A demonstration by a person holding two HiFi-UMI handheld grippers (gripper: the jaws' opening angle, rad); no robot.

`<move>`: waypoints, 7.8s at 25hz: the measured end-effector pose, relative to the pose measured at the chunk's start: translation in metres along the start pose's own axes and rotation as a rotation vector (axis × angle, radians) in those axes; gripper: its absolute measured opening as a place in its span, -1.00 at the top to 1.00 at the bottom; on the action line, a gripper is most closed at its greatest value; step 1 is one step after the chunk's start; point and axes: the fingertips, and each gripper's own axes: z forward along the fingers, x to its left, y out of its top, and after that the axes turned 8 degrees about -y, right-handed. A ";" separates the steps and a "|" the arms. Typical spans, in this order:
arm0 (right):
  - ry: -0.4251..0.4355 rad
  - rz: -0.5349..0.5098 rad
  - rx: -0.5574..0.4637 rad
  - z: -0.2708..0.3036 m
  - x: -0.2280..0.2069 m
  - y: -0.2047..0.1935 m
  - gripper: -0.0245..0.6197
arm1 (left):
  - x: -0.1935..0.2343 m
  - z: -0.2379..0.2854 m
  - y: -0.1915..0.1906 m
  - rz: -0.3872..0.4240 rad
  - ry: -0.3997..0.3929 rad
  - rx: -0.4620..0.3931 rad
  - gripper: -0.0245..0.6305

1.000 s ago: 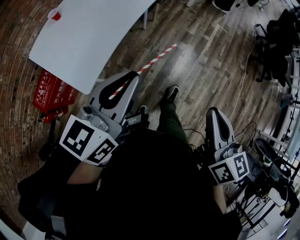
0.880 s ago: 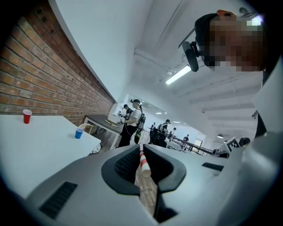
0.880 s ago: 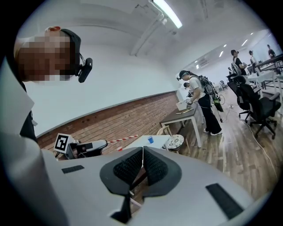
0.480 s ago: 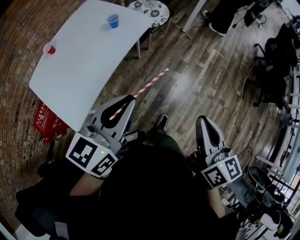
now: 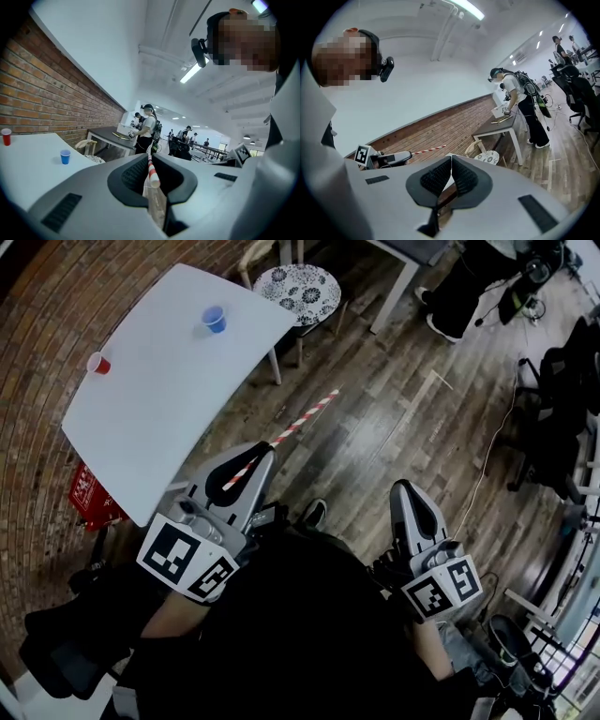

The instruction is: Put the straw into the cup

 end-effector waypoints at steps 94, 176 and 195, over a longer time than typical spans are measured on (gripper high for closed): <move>0.533 -0.193 0.807 0.639 0.101 -0.042 0.84 | 0.538 0.076 -0.027 -0.369 0.733 0.255 0.81; 0.798 -0.374 0.351 0.530 0.233 0.048 0.84 | 0.431 -0.041 0.128 -0.123 0.740 -0.247 0.80; 0.808 -0.376 0.369 0.524 0.221 0.046 0.84 | 0.427 -0.029 0.126 -0.138 0.739 -0.244 0.80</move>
